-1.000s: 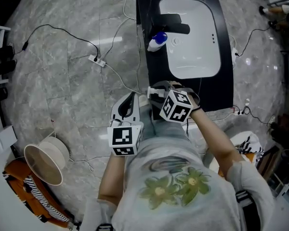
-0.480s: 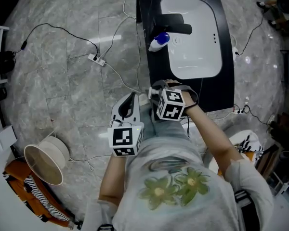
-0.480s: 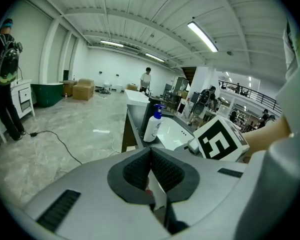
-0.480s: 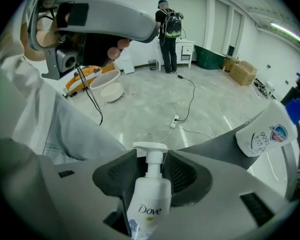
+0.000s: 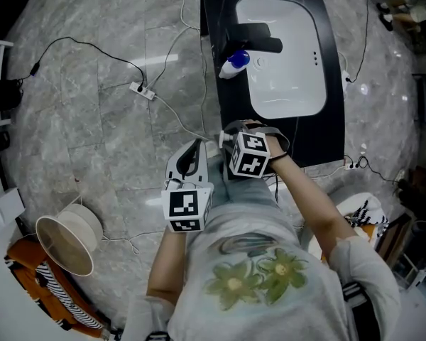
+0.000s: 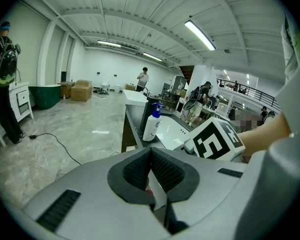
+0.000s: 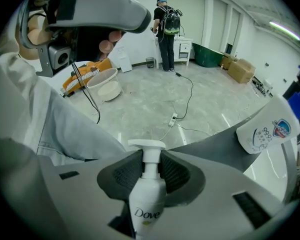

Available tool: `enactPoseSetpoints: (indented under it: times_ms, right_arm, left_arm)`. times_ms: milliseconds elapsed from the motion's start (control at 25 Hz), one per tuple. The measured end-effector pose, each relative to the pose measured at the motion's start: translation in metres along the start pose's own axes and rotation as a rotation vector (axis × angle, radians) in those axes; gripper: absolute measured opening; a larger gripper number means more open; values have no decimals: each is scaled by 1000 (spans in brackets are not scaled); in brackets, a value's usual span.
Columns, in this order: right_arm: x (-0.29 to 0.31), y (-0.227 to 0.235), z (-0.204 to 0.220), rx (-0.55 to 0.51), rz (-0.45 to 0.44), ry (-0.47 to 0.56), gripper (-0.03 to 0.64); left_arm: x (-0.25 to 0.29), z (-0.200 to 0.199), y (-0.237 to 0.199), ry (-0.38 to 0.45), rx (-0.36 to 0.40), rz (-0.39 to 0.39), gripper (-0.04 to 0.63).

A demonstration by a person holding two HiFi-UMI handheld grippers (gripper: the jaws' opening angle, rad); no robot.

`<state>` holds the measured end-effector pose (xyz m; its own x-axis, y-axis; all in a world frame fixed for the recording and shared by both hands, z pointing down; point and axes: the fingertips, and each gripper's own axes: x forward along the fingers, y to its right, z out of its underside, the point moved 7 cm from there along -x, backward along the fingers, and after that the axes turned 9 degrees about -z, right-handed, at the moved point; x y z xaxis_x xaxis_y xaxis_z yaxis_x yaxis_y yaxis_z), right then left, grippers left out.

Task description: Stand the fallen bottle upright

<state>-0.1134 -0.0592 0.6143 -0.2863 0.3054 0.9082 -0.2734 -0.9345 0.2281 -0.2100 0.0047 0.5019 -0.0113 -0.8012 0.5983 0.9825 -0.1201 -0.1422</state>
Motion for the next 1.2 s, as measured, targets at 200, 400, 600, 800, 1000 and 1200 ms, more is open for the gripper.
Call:
enactPoseSetpoints:
  times_ms: [200, 400, 600, 800, 1000, 1200]
  right_arm:
    - [-5, -1, -1, 13, 13, 30, 121]
    - [-15, -4, 0, 27, 38, 60, 120]
    - [-28, -4, 2, 51, 67, 106, 118]
    - [-46, -7, 6, 83, 117, 165, 118]
    - [-65, -10, 13, 119, 162, 228, 118]
    - [-86, -15, 22, 140, 220, 283, 119]
  left_arm:
    - [-1, -1, 2, -1, -1, 4, 15]
    - [-1, 0, 7, -2, 7, 16, 15]
    - [-3, -2, 11, 5, 20, 31, 15]
    - [-6, -6, 18, 17, 37, 49, 15]
    - [-8, -11, 27, 25, 57, 64, 15]
    - [-9, -19, 34, 40, 72, 62, 15]
